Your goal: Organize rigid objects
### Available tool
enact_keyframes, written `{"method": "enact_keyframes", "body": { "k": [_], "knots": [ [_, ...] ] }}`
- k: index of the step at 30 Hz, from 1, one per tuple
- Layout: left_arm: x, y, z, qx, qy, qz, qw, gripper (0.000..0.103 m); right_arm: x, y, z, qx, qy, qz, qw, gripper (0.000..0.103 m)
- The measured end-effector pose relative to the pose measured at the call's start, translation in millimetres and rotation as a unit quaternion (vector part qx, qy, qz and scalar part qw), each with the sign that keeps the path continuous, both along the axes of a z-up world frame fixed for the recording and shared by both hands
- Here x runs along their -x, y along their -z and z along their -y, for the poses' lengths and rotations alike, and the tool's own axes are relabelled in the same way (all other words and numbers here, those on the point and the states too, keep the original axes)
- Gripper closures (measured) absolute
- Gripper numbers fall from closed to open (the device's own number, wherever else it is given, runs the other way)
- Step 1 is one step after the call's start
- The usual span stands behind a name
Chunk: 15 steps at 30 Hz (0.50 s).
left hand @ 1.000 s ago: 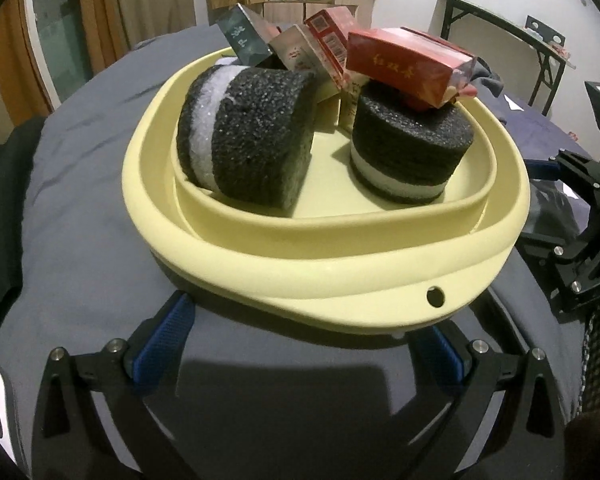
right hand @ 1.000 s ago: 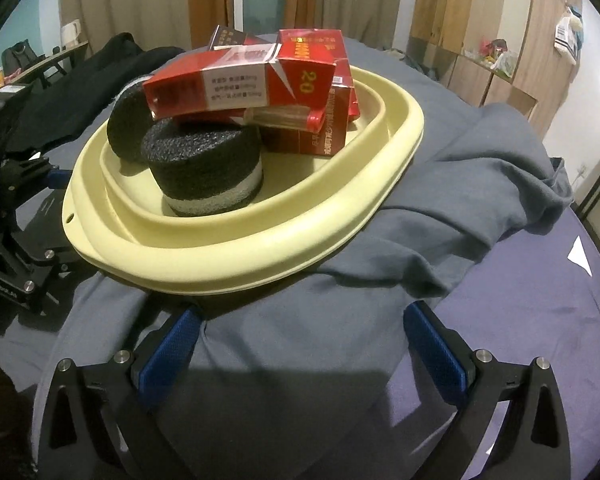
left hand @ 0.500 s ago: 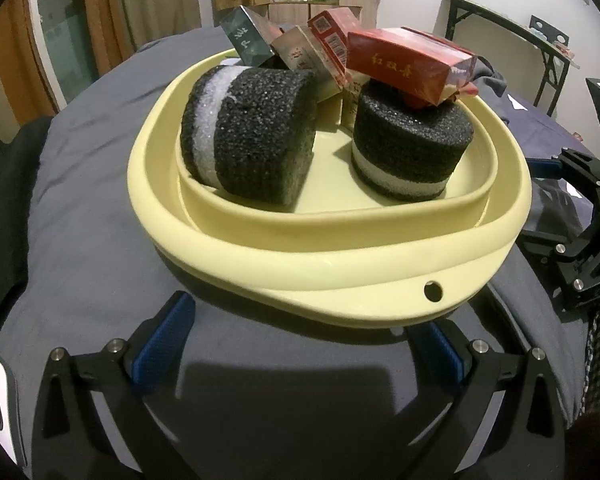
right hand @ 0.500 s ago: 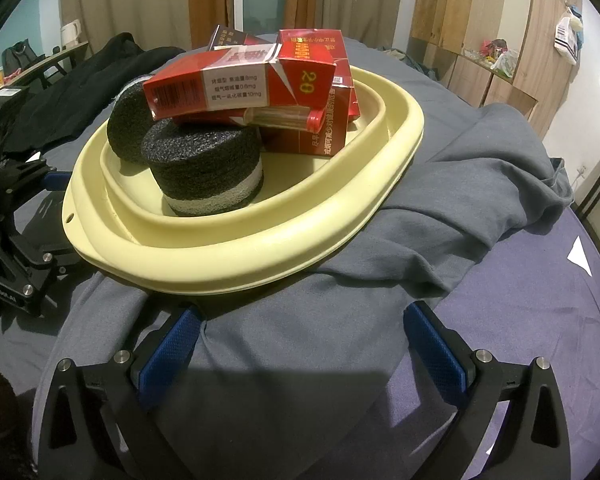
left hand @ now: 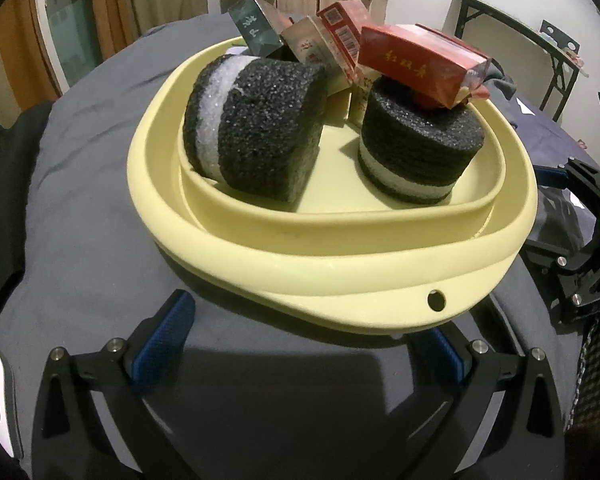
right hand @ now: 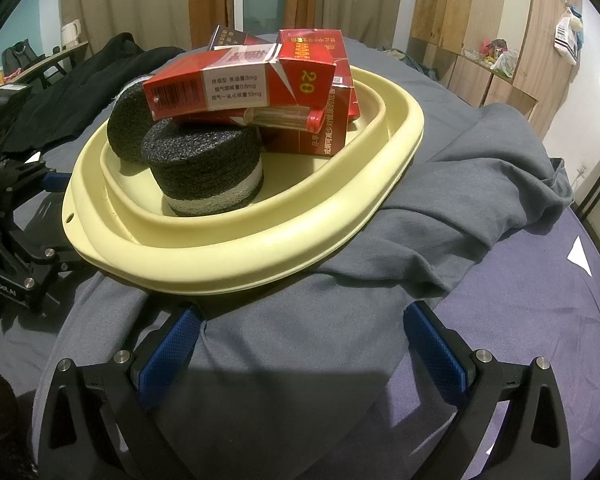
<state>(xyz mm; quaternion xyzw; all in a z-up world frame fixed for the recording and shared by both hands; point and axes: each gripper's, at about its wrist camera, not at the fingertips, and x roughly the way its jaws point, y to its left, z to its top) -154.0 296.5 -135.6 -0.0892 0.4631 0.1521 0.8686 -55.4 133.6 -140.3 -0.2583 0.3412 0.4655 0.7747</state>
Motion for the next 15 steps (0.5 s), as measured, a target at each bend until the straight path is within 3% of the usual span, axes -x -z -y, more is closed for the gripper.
{"method": "enact_keyframes", "body": {
  "k": [15],
  "knots": [
    [-7.0, 0.5, 0.5, -0.003, -0.015, -0.001, 0.9999, 0.0, 0.4, -0.2, 0.2, 0.0, 0.0, 0.0, 1.0, 0.0]
  ]
}}
